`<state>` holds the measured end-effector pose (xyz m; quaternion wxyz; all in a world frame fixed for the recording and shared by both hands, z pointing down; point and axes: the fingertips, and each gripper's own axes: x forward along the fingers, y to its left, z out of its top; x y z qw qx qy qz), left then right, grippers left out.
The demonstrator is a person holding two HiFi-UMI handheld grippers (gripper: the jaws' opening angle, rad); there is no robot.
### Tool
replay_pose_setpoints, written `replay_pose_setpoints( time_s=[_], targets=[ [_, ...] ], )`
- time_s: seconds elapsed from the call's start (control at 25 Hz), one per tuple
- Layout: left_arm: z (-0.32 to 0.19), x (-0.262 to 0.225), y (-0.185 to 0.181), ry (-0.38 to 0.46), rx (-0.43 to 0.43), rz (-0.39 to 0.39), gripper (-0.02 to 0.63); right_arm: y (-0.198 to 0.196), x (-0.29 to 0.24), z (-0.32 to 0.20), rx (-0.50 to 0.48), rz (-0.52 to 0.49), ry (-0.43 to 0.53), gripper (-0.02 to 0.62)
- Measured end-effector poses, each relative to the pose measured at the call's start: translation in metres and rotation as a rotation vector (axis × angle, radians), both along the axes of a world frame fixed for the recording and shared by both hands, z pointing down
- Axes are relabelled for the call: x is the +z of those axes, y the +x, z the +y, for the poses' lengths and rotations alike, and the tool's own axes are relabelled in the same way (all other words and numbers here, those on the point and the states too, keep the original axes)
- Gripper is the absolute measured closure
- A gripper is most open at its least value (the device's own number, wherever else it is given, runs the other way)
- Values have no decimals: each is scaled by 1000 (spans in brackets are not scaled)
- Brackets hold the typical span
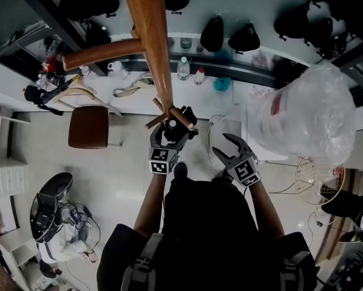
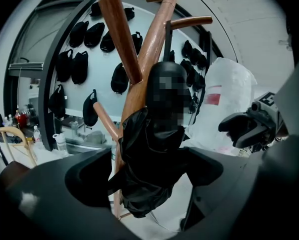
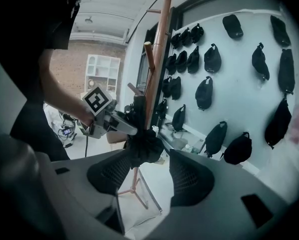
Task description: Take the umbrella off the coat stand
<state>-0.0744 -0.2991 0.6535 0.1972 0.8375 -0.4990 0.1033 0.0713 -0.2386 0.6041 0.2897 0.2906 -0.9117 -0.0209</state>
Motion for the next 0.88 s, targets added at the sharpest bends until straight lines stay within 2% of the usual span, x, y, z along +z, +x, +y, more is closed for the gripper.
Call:
replay_pose_setpoints(
  time_s=[0.24,0.36,0.44,0.88],
  targets=[
    [-3,14,6,-44,1,-20,168,13,-1,-4,24,1,-6,350],
    [-3,13,6,-44,11,-36,280,16,0,-6,32,6,-6,353],
    [-3,12,8,-42,14,-46,303,19,0,-8,38,4,-8,354],
    [-1,6,8,-49,27,-63,341,13,-2,-13,41,-6,-7,365]
  ],
)
